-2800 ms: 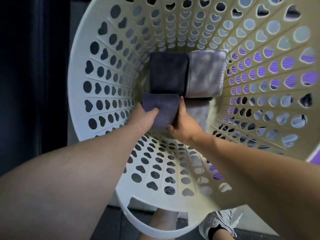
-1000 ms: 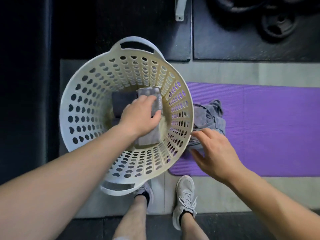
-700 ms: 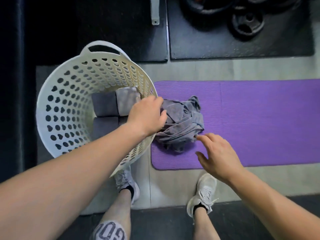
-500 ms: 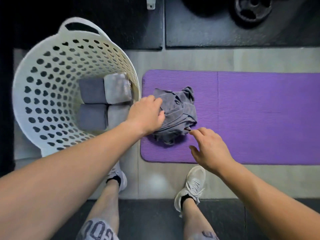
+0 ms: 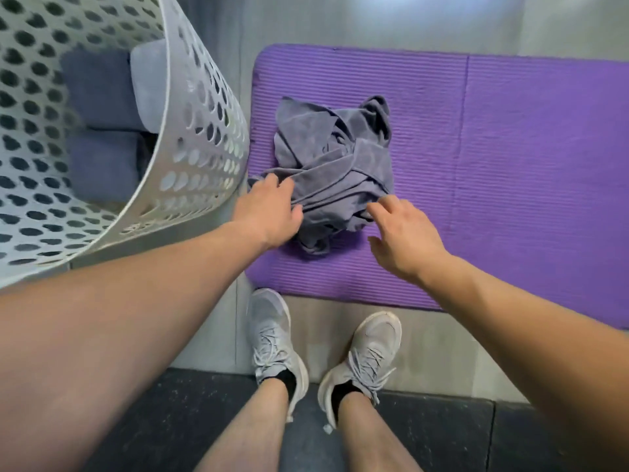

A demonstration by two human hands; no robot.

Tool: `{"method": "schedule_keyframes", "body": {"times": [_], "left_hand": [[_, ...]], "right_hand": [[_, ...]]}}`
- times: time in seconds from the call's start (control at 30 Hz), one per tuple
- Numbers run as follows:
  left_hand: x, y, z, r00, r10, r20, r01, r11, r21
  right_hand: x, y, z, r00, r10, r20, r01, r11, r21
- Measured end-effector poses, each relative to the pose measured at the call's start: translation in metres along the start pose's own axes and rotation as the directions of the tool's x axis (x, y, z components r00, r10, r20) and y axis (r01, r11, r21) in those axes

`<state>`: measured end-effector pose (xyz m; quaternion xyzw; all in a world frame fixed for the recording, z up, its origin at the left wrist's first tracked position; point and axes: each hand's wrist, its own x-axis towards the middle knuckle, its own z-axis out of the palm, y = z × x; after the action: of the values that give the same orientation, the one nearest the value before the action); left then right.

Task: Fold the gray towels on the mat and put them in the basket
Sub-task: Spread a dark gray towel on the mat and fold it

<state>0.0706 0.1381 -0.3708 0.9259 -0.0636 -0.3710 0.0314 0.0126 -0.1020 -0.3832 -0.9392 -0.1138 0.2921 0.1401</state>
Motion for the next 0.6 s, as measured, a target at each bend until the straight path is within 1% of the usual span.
{"method": "schedule_keyframes", "body": {"times": [0.1, 0.2, 0.3, 0.37, 0.43, 0.5, 0.57, 0.6], "left_hand": [[0.021, -0.008, 0.031, 0.999, -0.011, -0.039, 0.010, 1.000, -0.023], [0.036, -0.016, 0.052, 0.997, -0.008, -0.071, 0.003, 0.997, -0.075], [0.044, -0.021, 0.061, 0.991, 0.017, -0.135, -0.036, 0.990, -0.137], [0.046, -0.024, 0.062, 0.984, 0.045, -0.175, -0.077, 0.980, -0.185], [0.046, -0.027, 0.059, 0.980, 0.074, -0.187, -0.117, 0.966, -0.229], [0.043, -0.027, 0.053, 0.980, 0.094, -0.178, -0.139, 0.955, -0.262], [0.038, -0.025, 0.048, 0.973, 0.109, -0.204, -0.163, 0.949, -0.270], [0.035, -0.024, 0.045, 0.967, 0.111, -0.231, -0.174, 0.947, -0.270]], "right_hand": [[0.035, 0.008, 0.019, 0.997, -0.010, -0.074, 0.015, 0.998, 0.057], [0.067, 0.013, 0.028, 0.986, -0.048, -0.159, 0.064, 0.993, 0.095], [0.093, 0.013, 0.034, 0.975, -0.105, -0.195, 0.124, 0.988, 0.088], [0.104, 0.011, 0.037, 0.969, -0.139, -0.205, 0.152, 0.987, 0.052], [0.108, 0.009, 0.034, 0.965, -0.130, -0.227, 0.139, 0.990, 0.023], [0.107, 0.008, 0.027, 0.965, -0.097, -0.244, 0.095, 0.995, -0.019], [0.103, 0.008, 0.019, 0.970, -0.068, -0.232, 0.057, 0.997, -0.056], [0.100, 0.009, 0.016, 0.976, -0.048, -0.212, 0.039, 0.998, -0.046]]}}
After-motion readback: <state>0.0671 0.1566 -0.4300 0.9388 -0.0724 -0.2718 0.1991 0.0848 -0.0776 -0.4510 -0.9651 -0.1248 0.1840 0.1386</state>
